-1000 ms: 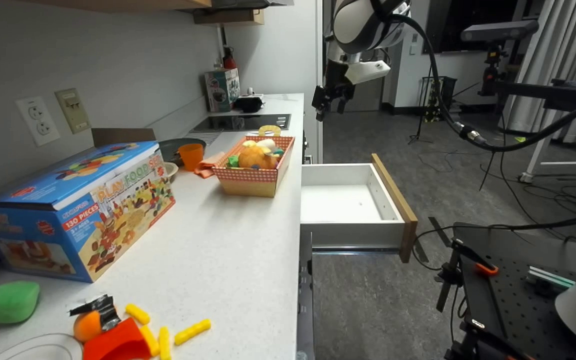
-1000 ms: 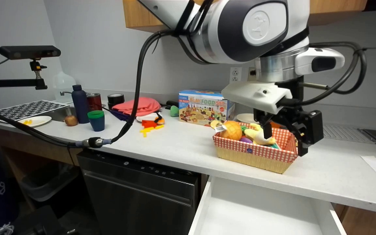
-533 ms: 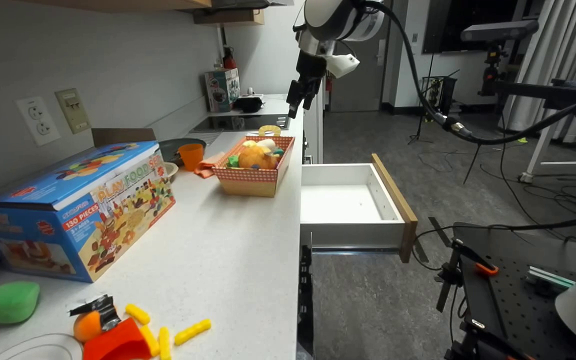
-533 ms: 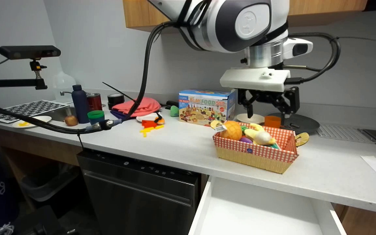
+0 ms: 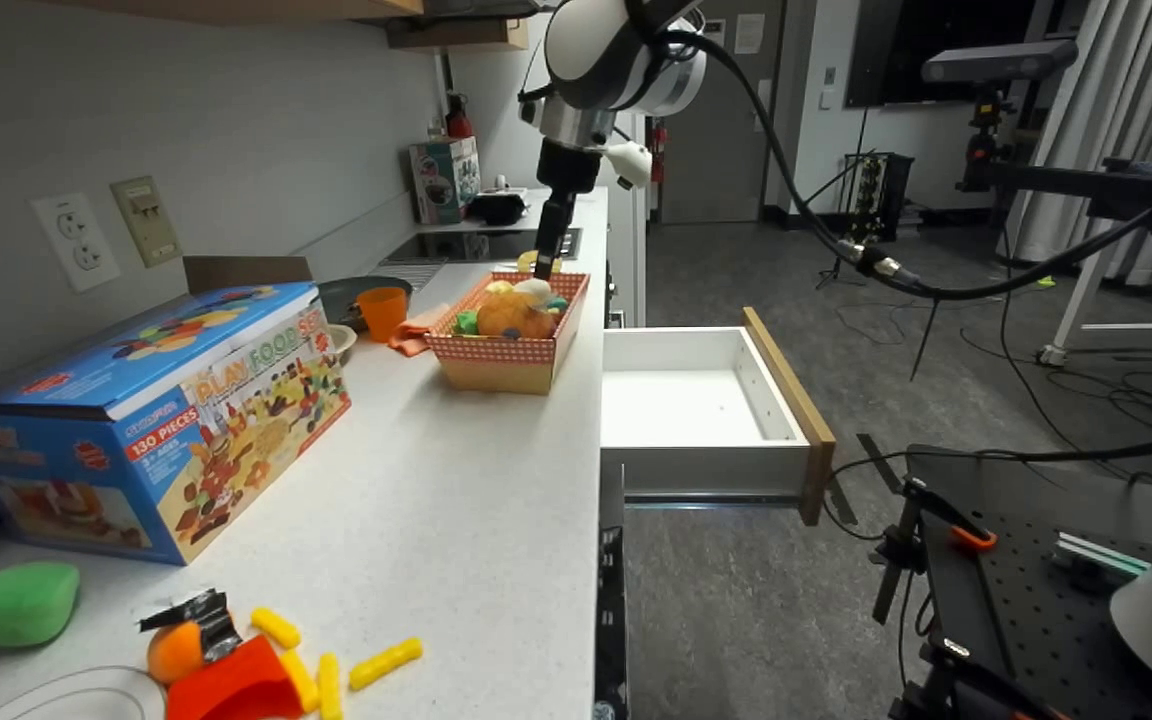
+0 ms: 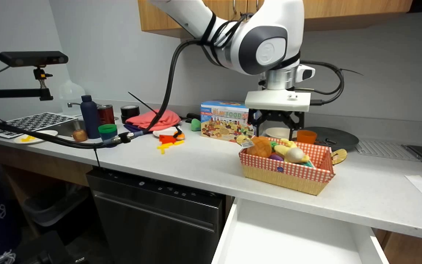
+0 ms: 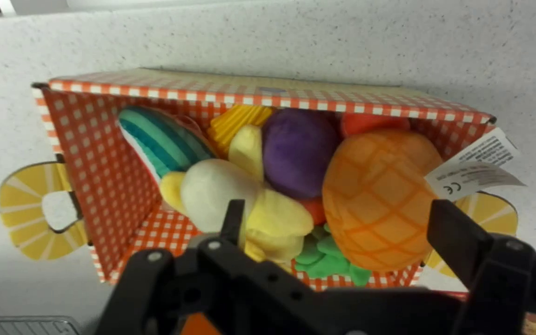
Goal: Open the drawer and put the plush toys into the drawer
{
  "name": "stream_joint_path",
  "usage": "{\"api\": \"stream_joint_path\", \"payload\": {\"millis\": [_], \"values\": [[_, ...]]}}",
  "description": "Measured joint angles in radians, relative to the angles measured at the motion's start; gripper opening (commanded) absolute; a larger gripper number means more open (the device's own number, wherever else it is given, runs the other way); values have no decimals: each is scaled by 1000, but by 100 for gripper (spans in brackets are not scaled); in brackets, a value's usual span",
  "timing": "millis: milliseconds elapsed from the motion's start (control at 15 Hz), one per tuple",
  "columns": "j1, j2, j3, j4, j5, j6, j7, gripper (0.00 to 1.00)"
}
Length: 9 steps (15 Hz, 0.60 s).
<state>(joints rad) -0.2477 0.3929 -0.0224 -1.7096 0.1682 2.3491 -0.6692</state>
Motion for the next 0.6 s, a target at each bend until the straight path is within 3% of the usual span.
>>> {"api": "stream_joint_path", "payload": {"millis": [600], "values": [[1,111,52,107,-4,-124,-137,100]]}}
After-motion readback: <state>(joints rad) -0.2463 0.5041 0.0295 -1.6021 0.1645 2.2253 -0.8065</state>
